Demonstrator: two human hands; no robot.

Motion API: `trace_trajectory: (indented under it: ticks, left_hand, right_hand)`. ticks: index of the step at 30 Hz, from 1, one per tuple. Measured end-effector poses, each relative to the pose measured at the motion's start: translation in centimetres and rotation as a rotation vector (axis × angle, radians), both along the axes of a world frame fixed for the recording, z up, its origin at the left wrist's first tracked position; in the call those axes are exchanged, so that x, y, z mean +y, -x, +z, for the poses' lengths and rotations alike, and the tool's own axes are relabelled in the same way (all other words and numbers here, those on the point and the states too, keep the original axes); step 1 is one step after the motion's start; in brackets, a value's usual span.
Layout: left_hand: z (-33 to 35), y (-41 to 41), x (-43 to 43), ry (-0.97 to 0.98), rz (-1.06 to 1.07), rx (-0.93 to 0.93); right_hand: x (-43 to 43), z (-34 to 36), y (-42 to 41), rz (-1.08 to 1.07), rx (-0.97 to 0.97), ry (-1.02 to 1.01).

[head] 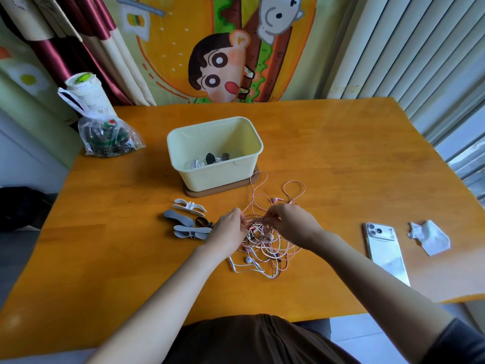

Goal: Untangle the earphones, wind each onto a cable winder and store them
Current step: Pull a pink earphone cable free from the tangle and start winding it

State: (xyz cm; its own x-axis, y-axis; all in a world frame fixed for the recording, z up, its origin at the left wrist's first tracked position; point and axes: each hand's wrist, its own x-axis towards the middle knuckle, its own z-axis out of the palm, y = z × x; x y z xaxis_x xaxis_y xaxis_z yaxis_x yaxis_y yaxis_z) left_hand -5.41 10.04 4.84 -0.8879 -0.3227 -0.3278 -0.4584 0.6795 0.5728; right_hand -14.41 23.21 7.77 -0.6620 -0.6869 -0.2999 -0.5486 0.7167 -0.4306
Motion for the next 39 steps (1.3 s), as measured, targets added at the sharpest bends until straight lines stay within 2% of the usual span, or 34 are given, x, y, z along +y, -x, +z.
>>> trace_trajectory:
  ticks: [6, 12, 18, 21, 26, 29, 35, 37, 39]
  left_hand:
    - [-0.2, 0.4, 0.4, -0.194, 0.083, -0.014]
    - [-1.3, -0.4, -0.4, -0.116, 0.088, 0.04]
    - [-0.4, -0.3, -0.7, -0.345, 0.364, 0.372]
    - [0.7, 0.1, -0.4, -0.476, 0.43, 0.458]
    - [1.6, 0.7, 0.1, -0.686, 0.523, 0.387]
    - [1.7, 0.8, 0.2, -0.764, 0.457, 0.324]
    - [1.0, -0.2, -0.4, -0.584, 0.095, 0.174]
    - [0.6, -0.3, -1.0, -0.448, 0.034, 0.091]
    - [-0.2, -0.3, -1.8, -0.234, 0.024, 0.022]
  right_hand:
    - [0.7, -1.2, 0.1, -0.087, 0.022, -0.025]
    - [1.0, -1.1, 0.1, -0.113, 0.041, 0.027]
    - [1.4, -1.0, 0.2, -0.121, -0.009, 0.029]
    - [1.4, -1.0, 0.2, -0.091, -0.055, -0.006]
    - [1.2, -0.6, 0.1, -0.054, -0.065, -0.013]
    - [1.0, -0.3, 0.4, -0.1, -0.01, 0.008]
    - [1.1, 0.7, 1.1, -0.254, 0.143, 0.147]
    - [0.9, 0.7, 0.9, -0.24, 0.156, 0.14]
    - [0.8, 0.4, 0.5, -0.241, 0.172, 0.138]
